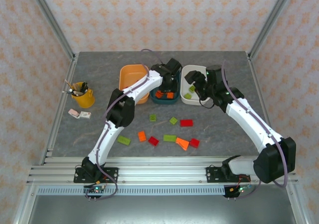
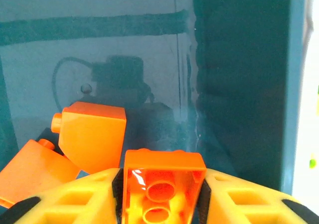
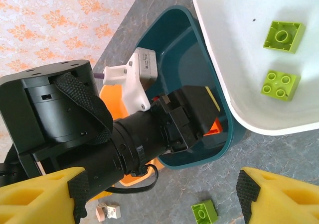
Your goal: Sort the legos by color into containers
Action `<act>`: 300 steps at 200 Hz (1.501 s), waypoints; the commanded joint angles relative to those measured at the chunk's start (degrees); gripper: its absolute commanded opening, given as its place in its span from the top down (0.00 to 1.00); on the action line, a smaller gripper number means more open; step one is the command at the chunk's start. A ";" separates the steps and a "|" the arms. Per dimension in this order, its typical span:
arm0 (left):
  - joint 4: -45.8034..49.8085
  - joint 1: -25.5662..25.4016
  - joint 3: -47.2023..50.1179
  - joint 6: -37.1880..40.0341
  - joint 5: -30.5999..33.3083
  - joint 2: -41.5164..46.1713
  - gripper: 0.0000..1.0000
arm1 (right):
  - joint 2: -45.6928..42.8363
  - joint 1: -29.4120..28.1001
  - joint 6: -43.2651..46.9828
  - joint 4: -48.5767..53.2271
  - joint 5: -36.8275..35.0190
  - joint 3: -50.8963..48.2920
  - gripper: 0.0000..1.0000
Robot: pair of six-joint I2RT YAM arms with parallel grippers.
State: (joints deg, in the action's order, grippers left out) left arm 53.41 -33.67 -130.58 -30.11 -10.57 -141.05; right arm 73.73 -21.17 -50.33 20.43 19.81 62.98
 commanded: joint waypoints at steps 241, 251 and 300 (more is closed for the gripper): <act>36.26 0.97 70.29 -41.89 30.14 113.98 0.23 | 46.71 -48.97 46.53 28.98 -6.63 39.95 0.24; 37.70 0.96 69.55 -42.13 30.91 115.56 0.23 | 49.74 -49.10 46.26 30.41 -7.08 43.23 0.24; 39.55 0.97 67.92 -41.61 30.97 116.80 0.23 | 58.67 -49.23 46.78 33.67 -8.58 51.78 0.24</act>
State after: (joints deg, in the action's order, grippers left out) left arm 89.76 -32.91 -61.69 -69.73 17.47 -24.60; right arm 130.21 -70.35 -5.04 49.56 13.06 111.07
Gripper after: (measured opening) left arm 0.772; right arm 0.761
